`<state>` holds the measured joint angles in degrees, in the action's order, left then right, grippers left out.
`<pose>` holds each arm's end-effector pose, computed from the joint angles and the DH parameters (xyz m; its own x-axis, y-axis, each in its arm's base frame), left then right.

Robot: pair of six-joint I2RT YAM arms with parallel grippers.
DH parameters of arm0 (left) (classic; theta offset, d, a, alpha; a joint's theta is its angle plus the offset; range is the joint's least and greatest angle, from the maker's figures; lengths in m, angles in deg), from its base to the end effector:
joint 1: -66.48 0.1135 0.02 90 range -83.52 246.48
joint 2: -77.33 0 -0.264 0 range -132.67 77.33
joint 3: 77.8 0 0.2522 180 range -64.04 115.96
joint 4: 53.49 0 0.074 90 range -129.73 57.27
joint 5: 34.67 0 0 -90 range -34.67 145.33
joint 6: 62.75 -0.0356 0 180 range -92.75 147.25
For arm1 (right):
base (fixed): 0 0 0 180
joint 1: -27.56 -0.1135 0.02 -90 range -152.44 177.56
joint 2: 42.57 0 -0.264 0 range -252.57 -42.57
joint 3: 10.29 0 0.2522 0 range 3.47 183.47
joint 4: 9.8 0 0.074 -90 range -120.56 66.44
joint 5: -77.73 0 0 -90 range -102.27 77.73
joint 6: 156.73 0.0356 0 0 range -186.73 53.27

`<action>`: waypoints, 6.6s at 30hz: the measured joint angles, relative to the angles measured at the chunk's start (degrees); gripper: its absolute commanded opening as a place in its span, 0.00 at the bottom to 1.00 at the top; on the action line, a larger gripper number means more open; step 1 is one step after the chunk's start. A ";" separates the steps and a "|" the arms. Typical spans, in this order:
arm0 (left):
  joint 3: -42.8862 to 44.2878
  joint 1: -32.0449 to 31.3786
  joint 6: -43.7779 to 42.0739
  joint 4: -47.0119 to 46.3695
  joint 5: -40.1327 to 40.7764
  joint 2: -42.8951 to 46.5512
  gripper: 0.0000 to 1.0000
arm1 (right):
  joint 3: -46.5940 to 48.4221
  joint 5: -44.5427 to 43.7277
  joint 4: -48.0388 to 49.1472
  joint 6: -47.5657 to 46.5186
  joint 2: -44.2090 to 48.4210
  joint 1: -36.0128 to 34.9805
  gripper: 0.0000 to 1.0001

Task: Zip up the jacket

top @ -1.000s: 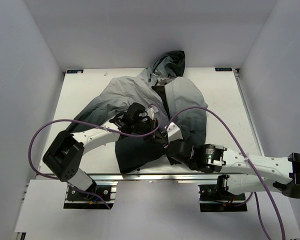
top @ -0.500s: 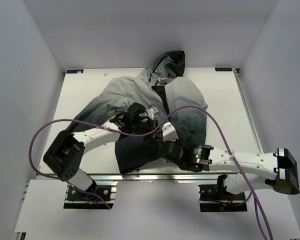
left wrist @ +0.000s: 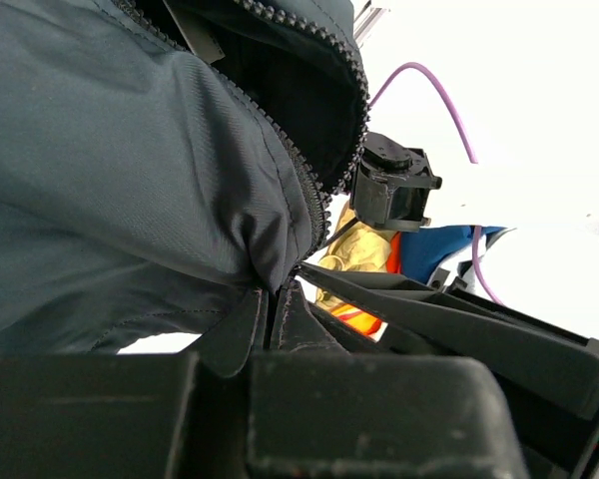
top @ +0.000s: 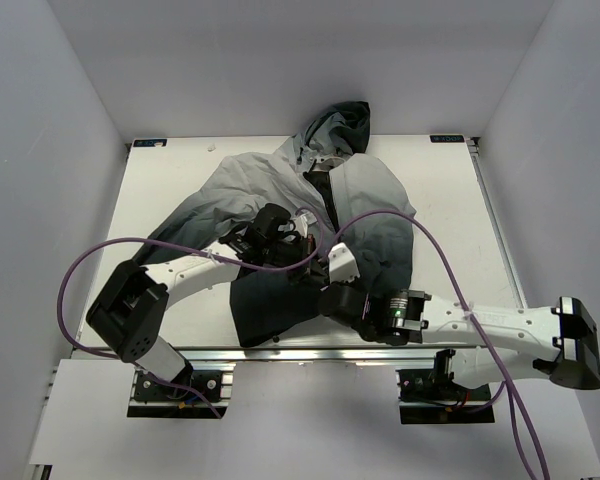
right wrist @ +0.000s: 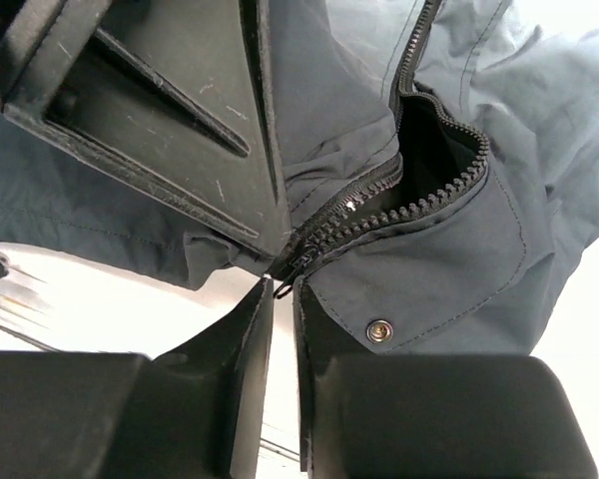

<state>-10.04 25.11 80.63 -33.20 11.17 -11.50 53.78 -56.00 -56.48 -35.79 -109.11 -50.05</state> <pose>0.2273 -0.2332 0.2210 -0.9913 0.1058 -0.0782 0.1189 0.4655 -0.8770 0.0738 0.2214 0.2694 -0.4522 -0.3269 -0.8298 -0.4387 0.8916 -0.1122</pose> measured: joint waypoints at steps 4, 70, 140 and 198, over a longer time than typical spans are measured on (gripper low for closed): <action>0.59 0.00 -1.11 1.09 0.04 0.00 0.00 | -0.74 0.92 0.20 -0.35 2.73 0.00 0.09; 8.33 -15.21 -37.99 20.35 34.14 17.84 0.98 | 6.23 15.52 -1.66 -9.94 6.69 15.76 0.00; -0.31 -24.02 -70.01 1.86 56.33 27.78 0.00 | 15.04 30.49 6.25 -18.29 -8.02 34.51 0.00; -2.23 -24.02 -38.82 12.52 56.78 23.69 0.56 | -9.35 65.09 21.05 -33.46 10.43 32.96 0.00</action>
<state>-12.27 1.09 41.82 -20.68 67.96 12.19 44.42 9.09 -35.44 -69.25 -98.69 -17.09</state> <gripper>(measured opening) 0.507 0.050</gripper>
